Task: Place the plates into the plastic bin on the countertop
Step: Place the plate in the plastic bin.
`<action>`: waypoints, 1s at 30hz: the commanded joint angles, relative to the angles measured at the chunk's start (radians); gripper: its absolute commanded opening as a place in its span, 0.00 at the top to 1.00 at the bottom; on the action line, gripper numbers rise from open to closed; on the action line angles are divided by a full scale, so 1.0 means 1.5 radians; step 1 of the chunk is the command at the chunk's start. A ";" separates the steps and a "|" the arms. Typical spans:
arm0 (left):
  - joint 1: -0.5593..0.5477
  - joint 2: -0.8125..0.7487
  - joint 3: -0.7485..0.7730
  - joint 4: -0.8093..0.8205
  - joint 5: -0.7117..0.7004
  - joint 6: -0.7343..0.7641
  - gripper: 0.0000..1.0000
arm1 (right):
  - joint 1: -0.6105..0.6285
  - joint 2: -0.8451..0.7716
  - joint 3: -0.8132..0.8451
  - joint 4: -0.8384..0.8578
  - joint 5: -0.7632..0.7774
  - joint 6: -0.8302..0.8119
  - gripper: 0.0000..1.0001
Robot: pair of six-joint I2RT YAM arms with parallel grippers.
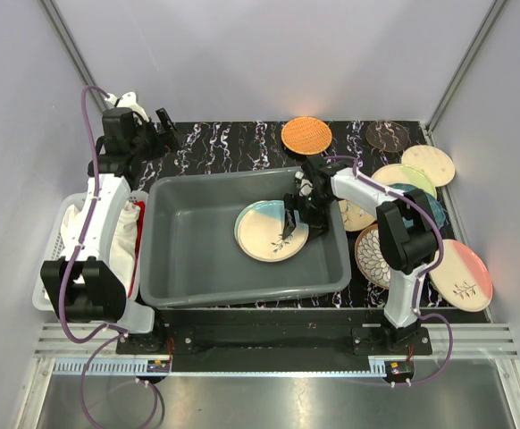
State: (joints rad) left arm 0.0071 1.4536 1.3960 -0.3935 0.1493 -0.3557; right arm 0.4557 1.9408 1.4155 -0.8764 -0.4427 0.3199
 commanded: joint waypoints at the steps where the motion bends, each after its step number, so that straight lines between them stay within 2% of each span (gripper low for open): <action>1: -0.002 -0.010 0.009 0.031 -0.002 0.007 0.01 | -0.010 -0.058 0.016 -0.041 0.064 -0.020 0.18; 16: -0.002 -0.009 0.012 0.031 0.000 0.007 0.01 | -0.005 -0.104 0.072 -0.103 0.106 -0.007 0.12; 30: -0.001 -0.016 0.009 0.031 0.002 0.007 0.01 | -0.002 -0.139 0.173 -0.095 0.087 0.006 0.12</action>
State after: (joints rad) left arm 0.0071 1.4536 1.3956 -0.3931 0.1497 -0.3557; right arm 0.4534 1.7851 1.5818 -1.0225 -0.3294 0.3183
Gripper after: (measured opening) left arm 0.985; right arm 0.884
